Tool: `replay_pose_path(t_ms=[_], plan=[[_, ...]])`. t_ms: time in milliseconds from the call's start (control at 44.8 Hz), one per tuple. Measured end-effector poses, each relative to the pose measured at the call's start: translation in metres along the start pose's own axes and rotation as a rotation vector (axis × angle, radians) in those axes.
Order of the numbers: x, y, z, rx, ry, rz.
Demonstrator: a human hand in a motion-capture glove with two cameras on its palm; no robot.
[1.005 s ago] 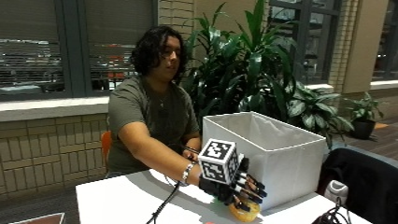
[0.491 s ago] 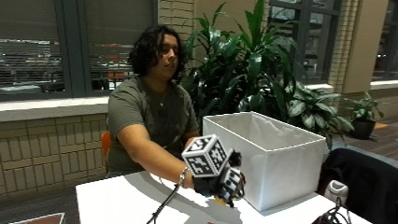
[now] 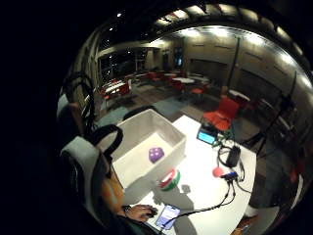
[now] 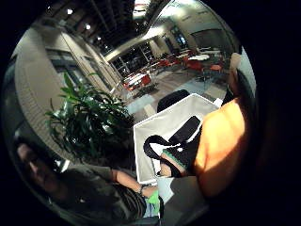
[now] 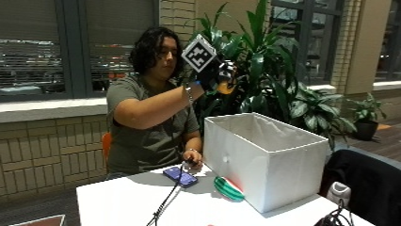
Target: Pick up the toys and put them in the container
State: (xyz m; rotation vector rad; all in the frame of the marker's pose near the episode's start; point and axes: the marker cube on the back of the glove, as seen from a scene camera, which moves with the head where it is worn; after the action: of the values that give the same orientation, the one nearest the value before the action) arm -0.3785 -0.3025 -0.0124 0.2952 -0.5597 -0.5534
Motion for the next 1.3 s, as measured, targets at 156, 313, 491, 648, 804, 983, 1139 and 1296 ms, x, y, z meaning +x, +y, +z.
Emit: replay_pose_path(t_ms=[156,313,491,648,804,983,1139,1296], plan=[[-0.032,-0.024,0.047,-0.093,0.065,-0.013],[-0.017,-0.032,0.086,-0.177,0.013,0.123],[0.009,-0.011,0.08,-0.277,-0.137,0.138],[0.056,0.044,0.055,-0.235,0.005,-0.046],[0.128,0.126,0.071,-0.241,0.29,-0.343],[0.164,0.208,0.129,-0.4,0.072,-0.03],[0.182,0.241,0.181,-0.531,0.026,-0.153],[0.185,0.25,0.212,-0.594,0.04,-0.239]])
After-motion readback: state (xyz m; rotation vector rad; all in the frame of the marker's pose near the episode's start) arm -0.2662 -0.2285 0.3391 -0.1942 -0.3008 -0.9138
